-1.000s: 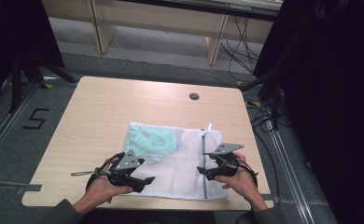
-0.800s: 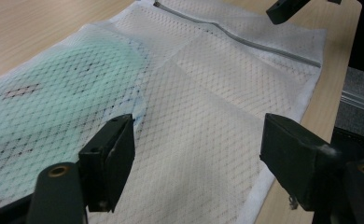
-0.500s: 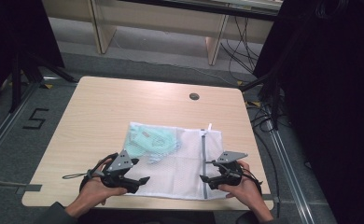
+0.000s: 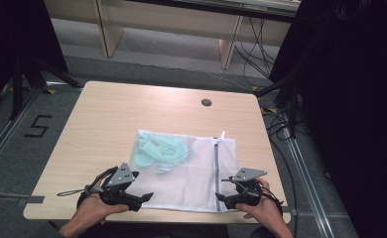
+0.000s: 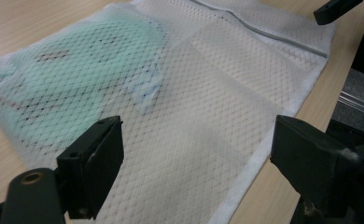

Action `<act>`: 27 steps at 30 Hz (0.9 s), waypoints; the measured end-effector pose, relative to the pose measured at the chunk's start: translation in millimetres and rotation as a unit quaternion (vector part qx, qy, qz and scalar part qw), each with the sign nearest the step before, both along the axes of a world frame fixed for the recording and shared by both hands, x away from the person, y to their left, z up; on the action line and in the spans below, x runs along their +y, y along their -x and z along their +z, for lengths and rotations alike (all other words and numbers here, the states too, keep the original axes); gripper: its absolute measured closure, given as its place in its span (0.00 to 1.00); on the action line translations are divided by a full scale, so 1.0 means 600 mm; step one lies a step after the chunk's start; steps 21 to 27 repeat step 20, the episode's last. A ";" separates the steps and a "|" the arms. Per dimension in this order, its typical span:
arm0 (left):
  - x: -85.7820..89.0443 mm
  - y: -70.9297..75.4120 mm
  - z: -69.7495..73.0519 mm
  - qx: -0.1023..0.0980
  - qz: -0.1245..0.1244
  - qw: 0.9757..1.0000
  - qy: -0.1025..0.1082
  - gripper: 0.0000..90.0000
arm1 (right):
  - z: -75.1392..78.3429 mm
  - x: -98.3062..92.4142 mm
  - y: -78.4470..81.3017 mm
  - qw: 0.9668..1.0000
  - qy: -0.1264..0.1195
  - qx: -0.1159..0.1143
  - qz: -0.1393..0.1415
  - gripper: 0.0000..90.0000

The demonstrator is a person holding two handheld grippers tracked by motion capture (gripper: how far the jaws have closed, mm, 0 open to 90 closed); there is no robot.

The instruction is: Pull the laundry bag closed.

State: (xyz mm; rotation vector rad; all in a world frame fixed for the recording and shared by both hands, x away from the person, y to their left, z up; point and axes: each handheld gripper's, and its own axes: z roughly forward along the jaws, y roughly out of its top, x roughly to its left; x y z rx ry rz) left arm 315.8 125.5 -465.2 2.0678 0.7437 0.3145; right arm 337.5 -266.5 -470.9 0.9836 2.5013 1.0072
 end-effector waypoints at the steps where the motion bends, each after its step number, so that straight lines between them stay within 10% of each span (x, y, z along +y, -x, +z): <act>1: 0.004 0.000 0.001 -0.001 -0.007 1.000 -0.012 0.19 | 0.002 -0.003 0.002 1.000 0.007 0.005 0.004 0.25; 27: 0.011 0.000 -0.003 0.004 0.006 1.000 -0.012 0.18 | -0.003 -0.003 0.013 1.000 0.015 0.009 0.003 0.24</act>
